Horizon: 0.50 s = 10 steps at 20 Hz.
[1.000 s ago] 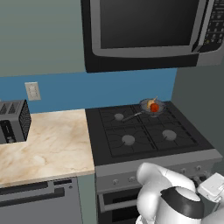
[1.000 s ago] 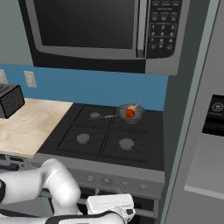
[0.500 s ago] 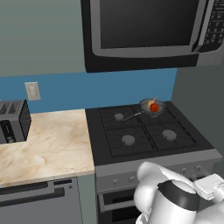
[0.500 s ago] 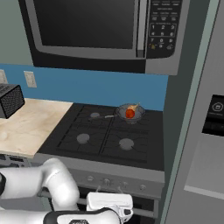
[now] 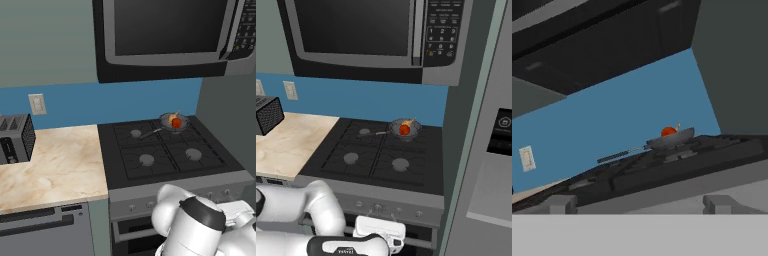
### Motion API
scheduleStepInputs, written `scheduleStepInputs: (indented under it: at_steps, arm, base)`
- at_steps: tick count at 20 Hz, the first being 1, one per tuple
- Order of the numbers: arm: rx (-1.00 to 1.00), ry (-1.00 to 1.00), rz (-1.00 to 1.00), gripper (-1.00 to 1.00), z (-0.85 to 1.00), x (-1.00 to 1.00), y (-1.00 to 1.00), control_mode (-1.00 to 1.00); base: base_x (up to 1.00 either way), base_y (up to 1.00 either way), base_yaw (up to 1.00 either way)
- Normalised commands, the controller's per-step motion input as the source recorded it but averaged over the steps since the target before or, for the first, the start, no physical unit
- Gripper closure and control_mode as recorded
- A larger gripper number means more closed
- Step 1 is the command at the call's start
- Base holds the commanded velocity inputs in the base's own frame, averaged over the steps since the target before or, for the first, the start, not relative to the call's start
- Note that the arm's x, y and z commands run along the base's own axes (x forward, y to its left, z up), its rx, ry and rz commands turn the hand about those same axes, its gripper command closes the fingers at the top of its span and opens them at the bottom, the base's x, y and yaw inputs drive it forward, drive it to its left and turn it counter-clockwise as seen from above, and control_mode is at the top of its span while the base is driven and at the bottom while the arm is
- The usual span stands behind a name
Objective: Place the pan on the rear right burner on the stove. Then place the tomato and the onion in the pan and turn on the rear right burner.
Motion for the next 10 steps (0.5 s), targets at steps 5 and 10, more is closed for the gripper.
scheduleStepInputs:
  at_steps: [5, 10]
  arm:
    - [-0.02, 0.0, -0.07, -1.0, -0.22, 0.0, 0.0, -1.0]
    - [-0.04, 0.0, -0.05, -1.0, -0.19, 0.03, -0.07, -1.0]
  base:
    - [0.0, 0.0, 0.0]
    - [0.0, 0.0, 0.0]
